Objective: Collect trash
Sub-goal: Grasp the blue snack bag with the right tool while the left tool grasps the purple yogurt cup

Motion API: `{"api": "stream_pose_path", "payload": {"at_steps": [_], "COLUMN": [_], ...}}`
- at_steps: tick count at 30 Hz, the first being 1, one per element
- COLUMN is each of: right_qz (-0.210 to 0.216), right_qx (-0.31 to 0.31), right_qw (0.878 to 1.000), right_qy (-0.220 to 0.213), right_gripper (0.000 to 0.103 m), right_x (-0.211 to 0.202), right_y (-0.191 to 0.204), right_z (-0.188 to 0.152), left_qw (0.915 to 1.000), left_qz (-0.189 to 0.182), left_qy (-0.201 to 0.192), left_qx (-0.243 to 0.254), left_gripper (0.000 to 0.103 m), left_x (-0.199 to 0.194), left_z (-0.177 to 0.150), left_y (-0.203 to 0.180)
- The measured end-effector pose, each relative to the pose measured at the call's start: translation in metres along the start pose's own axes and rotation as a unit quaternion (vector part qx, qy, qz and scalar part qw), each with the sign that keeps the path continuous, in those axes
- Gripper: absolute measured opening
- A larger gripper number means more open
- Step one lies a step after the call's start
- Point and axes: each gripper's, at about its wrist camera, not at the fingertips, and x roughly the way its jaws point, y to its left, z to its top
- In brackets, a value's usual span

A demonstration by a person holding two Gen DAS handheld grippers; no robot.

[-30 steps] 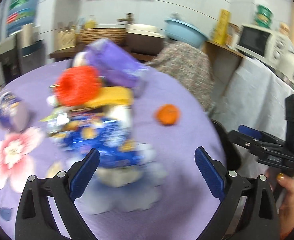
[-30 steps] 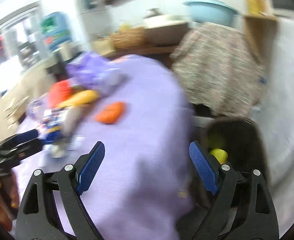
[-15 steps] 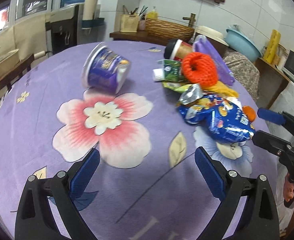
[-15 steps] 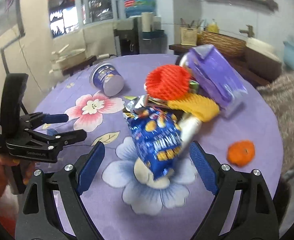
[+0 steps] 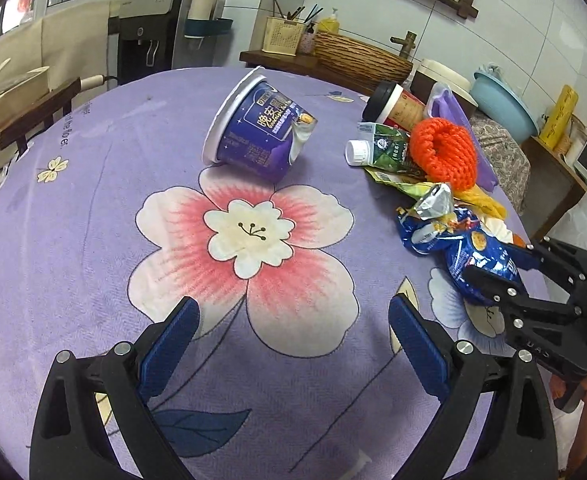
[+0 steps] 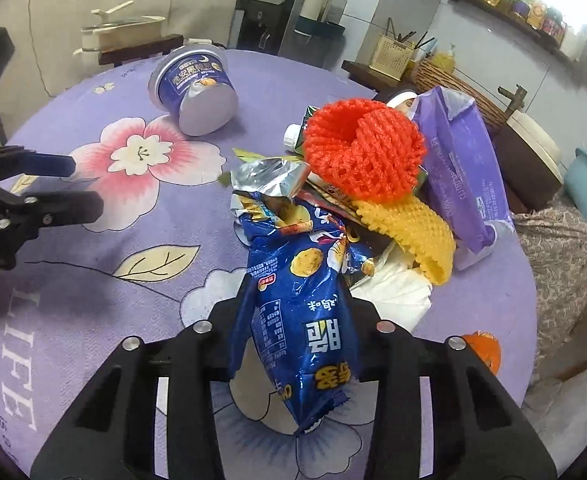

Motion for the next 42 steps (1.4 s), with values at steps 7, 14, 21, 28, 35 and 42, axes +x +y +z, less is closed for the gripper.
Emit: {"api": "stream_pose_path", "payload": {"at_steps": [7,14,21,28,35,42], "right_qz": [0.037,0.095,0.104,0.118,0.132,0.137], "right_qx": [0.042,0.074,0.085,0.096,0.109,0.124], "right_qw": [0.998,0.992,0.990,0.987,0.984,0.981], "right_qy": [-0.013,-0.025,-0.040,-0.050,-0.059,-0.061], "right_gripper": [0.015,0.013,0.013,0.013,0.013,0.013], "right_x": [-0.008,-0.019,-0.032,-0.040,-0.047,-0.051], "right_y": [-0.008,-0.012,-0.008,-0.003,-0.001,-0.001], "right_z": [-0.008,-0.010,-0.012,-0.016,-0.022,-0.029], "left_qw": [0.9992,0.9939,0.9919,0.9883,0.9833,0.9822], "left_qz": [0.019,0.028,-0.074,-0.123,-0.162,-0.161], "left_qy": [-0.036,-0.098,-0.067,-0.018,0.003,0.008], "left_qx": [0.009,0.043,0.079,0.088,0.083,0.095], "left_gripper": [0.094,0.094,0.094,0.065,0.032,0.009], "left_x": [-0.006,-0.009,0.023,0.047,0.042,0.033], "left_z": [0.022,0.062,0.114,0.117,0.108,0.086], "left_y": [0.013,0.032,0.063,0.054,0.043,0.025]}}
